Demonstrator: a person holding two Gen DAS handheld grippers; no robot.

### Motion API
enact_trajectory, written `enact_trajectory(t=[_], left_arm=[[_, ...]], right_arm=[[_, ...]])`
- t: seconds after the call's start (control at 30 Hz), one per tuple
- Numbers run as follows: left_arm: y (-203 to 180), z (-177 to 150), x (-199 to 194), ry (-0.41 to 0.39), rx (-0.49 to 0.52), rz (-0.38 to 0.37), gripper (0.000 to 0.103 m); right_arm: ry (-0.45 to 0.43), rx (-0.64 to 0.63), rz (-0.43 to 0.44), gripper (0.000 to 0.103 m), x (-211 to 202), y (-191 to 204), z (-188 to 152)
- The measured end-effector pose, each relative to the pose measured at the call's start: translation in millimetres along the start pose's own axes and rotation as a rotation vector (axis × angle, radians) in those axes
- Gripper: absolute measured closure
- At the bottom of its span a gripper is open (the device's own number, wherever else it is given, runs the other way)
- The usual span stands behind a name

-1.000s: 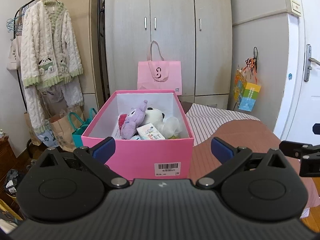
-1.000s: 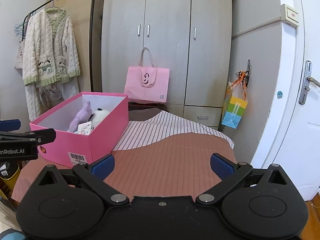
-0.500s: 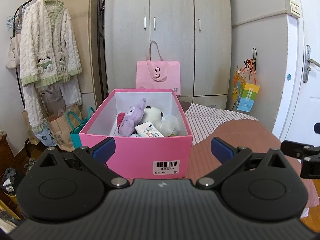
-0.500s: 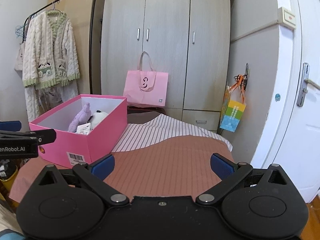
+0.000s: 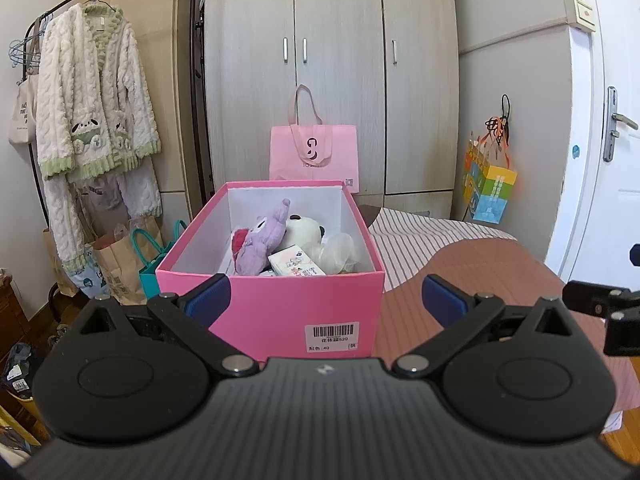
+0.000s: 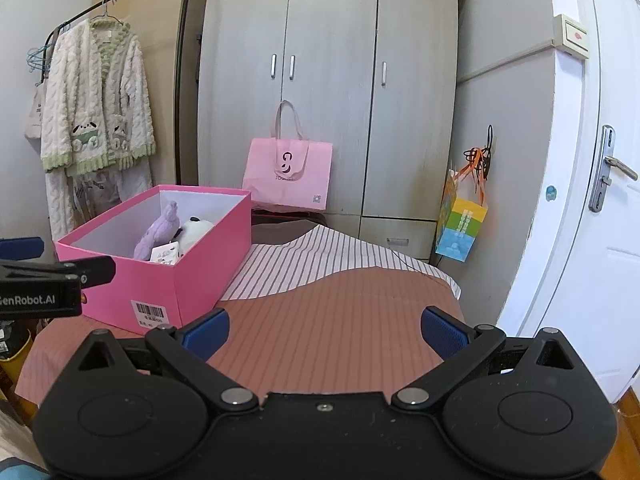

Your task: Organize soft objects

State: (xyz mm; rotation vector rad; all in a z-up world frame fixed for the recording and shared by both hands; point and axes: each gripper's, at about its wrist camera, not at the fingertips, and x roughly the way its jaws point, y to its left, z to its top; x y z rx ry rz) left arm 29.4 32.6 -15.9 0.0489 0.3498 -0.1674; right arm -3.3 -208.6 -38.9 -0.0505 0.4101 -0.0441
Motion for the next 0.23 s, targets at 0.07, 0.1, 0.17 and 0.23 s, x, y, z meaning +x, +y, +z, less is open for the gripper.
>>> enact_trajectory(t=[0.07, 0.1, 0.17, 0.23], left_arm=[[0.9, -0.5, 0.9, 0.005, -0.004, -0.005, 0.0], [1.4, -0.6, 1.2, 0.007, -0.006, -0.007, 0.0], [1.9, -1.3, 1.6, 0.01, -0.004, -0.006, 0.0], [2.3, -1.0, 2.6, 0.012, 0.001, -0.004, 0.0]], right_arm=[[0.0, 0.005, -0.001, 0.0, 0.4, -0.4, -0.2], [0.002, 0.007, -0.002, 0.0, 0.9, -0.6, -0.3], [0.006, 0.009, -0.003, 0.0, 2.2, -0.5, -0.3], [0.012, 0.008, -0.004, 0.0, 4.0, -0.8, -0.1]])
